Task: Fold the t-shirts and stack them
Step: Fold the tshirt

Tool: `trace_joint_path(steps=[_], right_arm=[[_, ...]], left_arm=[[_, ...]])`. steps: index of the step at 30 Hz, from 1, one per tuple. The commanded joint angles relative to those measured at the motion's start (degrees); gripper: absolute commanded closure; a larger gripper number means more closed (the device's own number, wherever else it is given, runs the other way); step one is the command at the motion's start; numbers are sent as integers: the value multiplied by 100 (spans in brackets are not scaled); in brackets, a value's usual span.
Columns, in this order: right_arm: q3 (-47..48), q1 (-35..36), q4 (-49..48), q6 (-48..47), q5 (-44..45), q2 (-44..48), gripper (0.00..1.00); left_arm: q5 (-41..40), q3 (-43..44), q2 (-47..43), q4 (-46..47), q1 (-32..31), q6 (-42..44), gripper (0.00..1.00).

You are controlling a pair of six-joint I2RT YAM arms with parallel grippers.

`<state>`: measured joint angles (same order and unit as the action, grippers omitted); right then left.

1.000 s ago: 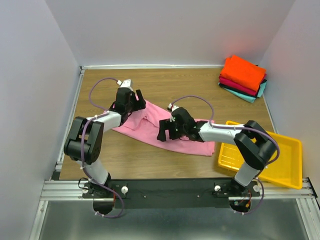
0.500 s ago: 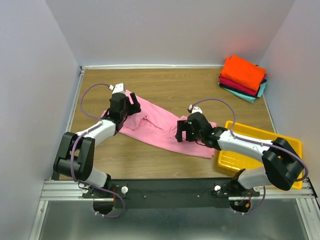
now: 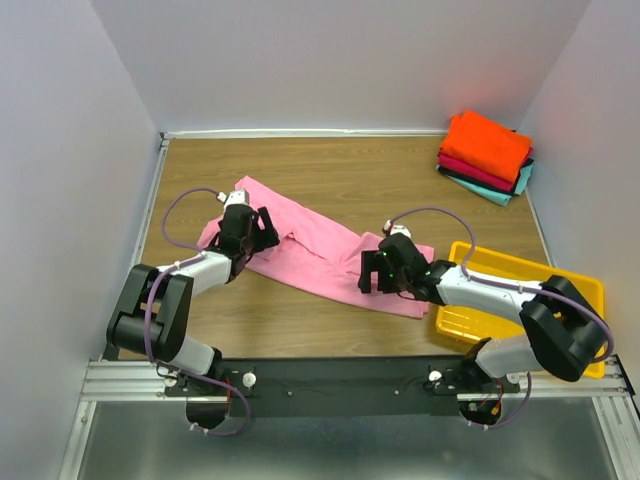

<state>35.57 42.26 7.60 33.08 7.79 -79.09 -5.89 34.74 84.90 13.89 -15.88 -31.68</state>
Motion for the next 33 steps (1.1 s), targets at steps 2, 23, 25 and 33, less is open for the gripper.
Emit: trace_joint_path(steps=[2,23,25,33], right_arm=[[-235,1,-39,304,-357,7,1],[-1043,563,-636,998,-973,385,2],[-1105,686,-628,1077,-920,517,2],[-1298,1038,-628,1341,-649,790,3]], left_arm=[[-114,173,140,123,-29,-40,12],[-580,103,201,158,-1154,-251,13],[-684,138,272,158,-1347,-330,13],[-729,94,597,272,-1488,-462,13]])
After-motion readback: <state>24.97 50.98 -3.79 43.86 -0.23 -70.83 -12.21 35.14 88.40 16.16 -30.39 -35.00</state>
